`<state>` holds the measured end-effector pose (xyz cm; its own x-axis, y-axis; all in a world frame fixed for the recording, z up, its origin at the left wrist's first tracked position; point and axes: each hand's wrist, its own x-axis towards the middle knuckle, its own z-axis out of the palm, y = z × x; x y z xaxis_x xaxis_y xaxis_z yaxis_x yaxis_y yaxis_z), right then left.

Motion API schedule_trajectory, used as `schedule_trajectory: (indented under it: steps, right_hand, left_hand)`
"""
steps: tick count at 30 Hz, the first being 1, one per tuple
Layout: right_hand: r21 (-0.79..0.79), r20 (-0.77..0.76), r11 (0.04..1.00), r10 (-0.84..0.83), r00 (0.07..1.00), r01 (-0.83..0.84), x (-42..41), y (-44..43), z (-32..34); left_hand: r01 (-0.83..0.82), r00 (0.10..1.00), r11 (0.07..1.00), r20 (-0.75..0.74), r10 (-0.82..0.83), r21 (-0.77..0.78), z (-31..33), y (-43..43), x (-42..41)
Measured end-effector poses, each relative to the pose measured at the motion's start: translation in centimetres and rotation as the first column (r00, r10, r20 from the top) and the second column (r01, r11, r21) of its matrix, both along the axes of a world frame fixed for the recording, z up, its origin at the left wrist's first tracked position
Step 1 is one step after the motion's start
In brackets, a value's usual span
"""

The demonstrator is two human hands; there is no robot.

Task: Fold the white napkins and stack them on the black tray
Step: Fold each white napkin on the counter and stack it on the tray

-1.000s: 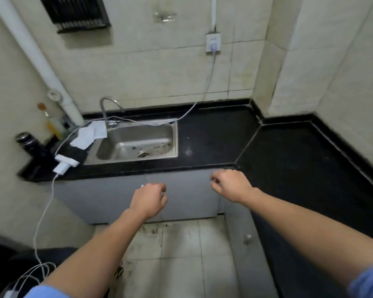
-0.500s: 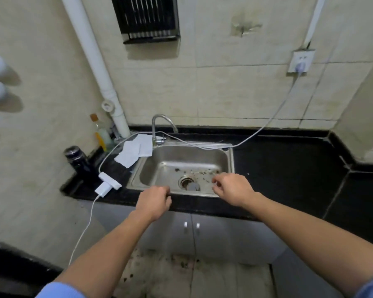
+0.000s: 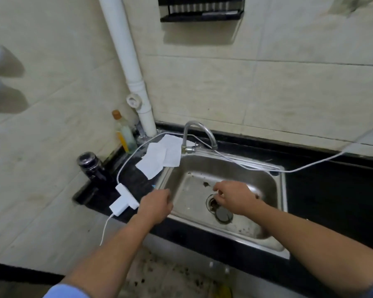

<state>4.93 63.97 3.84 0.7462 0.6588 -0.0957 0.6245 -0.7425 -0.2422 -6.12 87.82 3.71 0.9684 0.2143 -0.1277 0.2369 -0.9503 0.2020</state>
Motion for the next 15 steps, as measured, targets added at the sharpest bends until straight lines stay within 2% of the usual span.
schedule_trajectory:
  steps: [4,8,15]
  right_hand:
    - [-0.003,-0.056,0.998,0.065,0.996,-0.065,4.8,4.6,-1.4]
    - [-0.022,-0.083,0.995,0.096,0.992,-0.098,7.4,7.7,-2.9]
    - [-0.086,-0.182,0.996,-0.028,0.983,0.013,10.2,10.5,-6.9]
  left_hand:
    - [-0.081,0.996,0.997,-0.039,0.081,0.001,-0.9,4.4,3.7]
    - [-0.149,0.985,0.987,-0.099,0.143,-0.064,-2.9,7.8,6.5]
    - [-0.194,0.964,0.973,-0.205,0.166,-0.125,-8.2,13.8,14.1]
